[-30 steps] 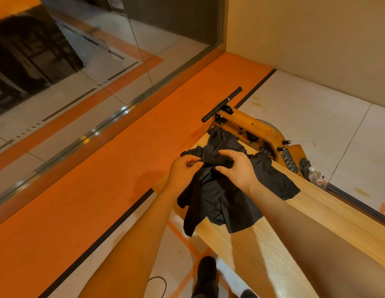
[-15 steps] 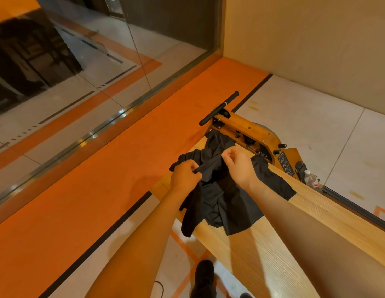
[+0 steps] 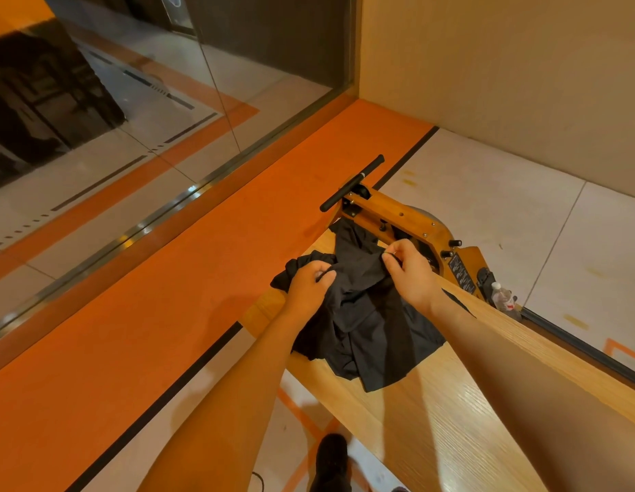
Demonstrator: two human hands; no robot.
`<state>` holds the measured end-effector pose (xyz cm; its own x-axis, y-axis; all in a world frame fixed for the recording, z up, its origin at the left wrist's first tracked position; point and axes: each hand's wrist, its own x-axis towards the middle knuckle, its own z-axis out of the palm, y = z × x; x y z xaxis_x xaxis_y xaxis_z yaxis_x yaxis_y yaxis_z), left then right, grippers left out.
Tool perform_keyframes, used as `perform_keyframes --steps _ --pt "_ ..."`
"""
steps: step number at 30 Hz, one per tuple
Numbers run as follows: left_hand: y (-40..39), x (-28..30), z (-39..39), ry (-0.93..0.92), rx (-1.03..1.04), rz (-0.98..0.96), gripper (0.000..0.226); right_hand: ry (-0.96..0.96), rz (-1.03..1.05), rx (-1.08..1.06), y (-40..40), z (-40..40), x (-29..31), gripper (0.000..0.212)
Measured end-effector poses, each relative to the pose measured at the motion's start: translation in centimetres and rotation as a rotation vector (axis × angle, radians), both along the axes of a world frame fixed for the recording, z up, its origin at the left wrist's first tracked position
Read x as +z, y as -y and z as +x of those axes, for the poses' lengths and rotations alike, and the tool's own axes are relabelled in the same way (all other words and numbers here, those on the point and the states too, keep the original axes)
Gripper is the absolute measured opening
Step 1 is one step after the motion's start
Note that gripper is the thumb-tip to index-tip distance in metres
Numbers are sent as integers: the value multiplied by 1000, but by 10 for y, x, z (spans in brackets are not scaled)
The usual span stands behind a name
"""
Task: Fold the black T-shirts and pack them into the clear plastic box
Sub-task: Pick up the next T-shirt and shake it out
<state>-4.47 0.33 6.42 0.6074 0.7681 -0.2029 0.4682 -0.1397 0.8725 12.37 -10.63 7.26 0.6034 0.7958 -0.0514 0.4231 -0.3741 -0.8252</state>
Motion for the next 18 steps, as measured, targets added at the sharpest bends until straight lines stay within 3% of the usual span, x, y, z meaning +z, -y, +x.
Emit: perform_keyframes --steps 5,10,18 --pt "-7 6 0 38 49 20 10 -20 -38 138 5 18 5 10" --pt "-8 16 7 46 43 73 6 -72 39 67 5 29 22 9" --pt "-1 41 26 -43 -59 72 19 -138 152 -33 -8 29 64 15"
